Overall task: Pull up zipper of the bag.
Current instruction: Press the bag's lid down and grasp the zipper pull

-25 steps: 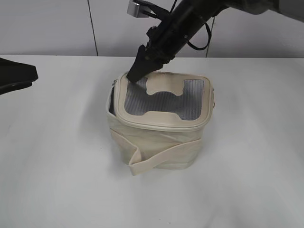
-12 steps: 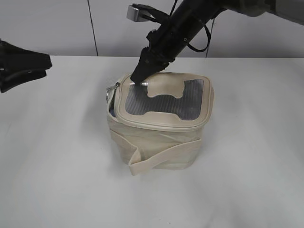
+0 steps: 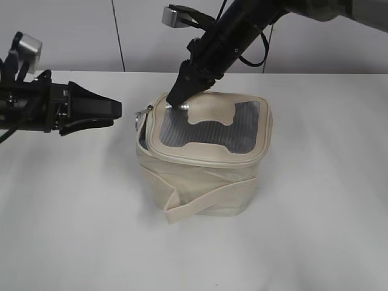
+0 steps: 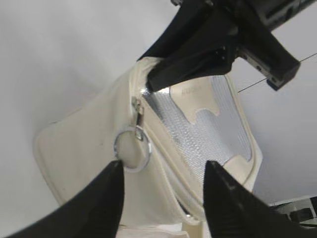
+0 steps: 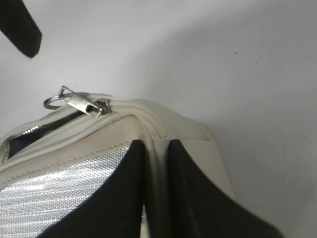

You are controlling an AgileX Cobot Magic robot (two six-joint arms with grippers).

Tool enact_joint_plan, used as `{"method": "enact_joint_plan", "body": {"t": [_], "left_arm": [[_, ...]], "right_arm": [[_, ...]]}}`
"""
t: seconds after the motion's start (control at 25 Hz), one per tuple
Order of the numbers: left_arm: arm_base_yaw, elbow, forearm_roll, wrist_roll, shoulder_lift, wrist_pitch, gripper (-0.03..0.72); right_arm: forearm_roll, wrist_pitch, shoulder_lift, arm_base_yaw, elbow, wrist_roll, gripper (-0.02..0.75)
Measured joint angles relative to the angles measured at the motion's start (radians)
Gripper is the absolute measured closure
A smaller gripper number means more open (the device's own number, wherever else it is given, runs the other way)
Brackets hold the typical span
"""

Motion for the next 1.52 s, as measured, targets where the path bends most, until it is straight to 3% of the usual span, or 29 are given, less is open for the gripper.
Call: {"method": "enact_joint_plan", "body": {"t": [0.24, 0.6, 0.92, 1.52], "left_arm": [[-0.018, -0.002, -0.038, 0.005, 0.008, -0.043, 0.294], [-0.126, -0.025, -0.1, -0.015, 0.008, -0.212, 0.299], [-0.13, -0.039, -0.099, -0.028, 0.009, -0.269, 0.372], [-0.131, -0.039, -0.094, -0.052, 0.021, -0.218, 0.378]], "right_arm": [[0.007, 0.0, 0.001, 0.0, 0.0, 0.0, 0.626], [0.018, 0.0, 0.003, 0.0, 0.0, 0.001, 0.627], [0.02, 0.0, 0.003, -0.001, 0.0, 0.001, 0.627], [0.021, 0.0, 0.004, -0.001, 0.0, 0.001, 0.627]]}}
